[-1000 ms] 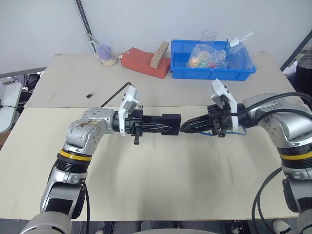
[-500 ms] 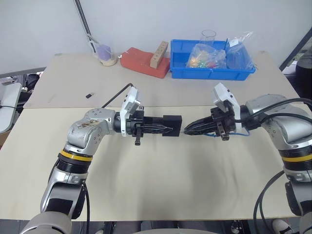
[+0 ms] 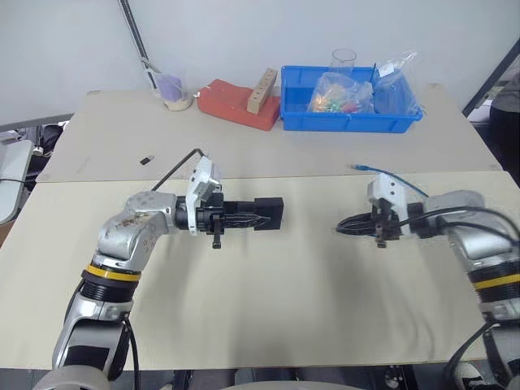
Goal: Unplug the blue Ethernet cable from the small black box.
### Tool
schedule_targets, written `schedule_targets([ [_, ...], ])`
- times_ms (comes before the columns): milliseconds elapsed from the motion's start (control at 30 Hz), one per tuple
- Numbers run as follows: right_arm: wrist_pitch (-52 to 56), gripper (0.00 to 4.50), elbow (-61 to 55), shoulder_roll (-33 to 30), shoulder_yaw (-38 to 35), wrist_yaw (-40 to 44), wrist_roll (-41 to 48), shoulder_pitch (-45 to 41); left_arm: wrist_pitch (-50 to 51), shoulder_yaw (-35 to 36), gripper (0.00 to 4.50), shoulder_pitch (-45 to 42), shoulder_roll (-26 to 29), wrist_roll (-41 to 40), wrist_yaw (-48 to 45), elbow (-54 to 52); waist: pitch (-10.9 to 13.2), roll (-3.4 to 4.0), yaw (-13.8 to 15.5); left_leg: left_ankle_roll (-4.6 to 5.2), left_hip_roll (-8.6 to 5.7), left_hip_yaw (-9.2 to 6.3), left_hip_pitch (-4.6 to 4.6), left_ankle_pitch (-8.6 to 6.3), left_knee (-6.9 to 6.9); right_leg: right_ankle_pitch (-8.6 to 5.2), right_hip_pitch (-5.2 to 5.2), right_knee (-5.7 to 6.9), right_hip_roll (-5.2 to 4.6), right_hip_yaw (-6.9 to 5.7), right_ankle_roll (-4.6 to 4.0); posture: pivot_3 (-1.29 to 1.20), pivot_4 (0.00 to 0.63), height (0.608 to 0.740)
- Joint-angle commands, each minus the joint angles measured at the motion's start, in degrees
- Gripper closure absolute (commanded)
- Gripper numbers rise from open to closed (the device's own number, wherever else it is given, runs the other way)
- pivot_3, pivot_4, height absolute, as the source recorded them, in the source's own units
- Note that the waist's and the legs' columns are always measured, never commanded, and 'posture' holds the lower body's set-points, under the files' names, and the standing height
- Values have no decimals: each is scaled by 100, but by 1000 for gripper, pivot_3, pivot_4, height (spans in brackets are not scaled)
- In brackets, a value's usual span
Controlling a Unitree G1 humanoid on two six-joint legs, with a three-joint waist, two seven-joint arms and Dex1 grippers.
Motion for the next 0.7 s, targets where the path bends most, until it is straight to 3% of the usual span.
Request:
schedule_targets([
  [33,-205,4464,-108,61,-283,-254,-52,90,-423,0,3991,136,-48,167,112,-319,0,0,12,0,-1,0,-2,0,0,0,0,-1,-1,0,0,0,150,740],
  [100,-115,3559,-189,38,-300,-195,8,174,-479,-19,3991,186,-62,200,119,-337,1,1,44,0,-3,0,-3,0,1,0,0,-2,-4,1,0,0,150,740],
  [300,235,1495,-615,-203,-469,184,296,292,-577,30,3991,221,-19,270,202,-261,1,2,103,0,-4,1,-1,0,2,0,2,-2,-3,1,0,0,150,740],
  [433,1140,34,-2025,-568,-1053,237,1107,684,-861,302,3991,577,4,487,656,-183,1,6,118,1,-2,0,0,0,-2,0,2,-3,-2,1,0,0,150,740],
  [600,2896,34,-3836,-326,-1918,-919,2492,735,-1537,724,3991,951,-171,1166,1951,243,2,5,127,3,4,-5,4,-2,-4,0,2,1,3,4,0,0,150,740],
  [700,3401,34,-4397,-77,-2049,-1613,2869,655,-2046,831,3991,1033,-352,1562,2543,618,2,4,160,3,0,-8,4,-2,-3,0,6,-2,0,2,0,0,150,740],
])
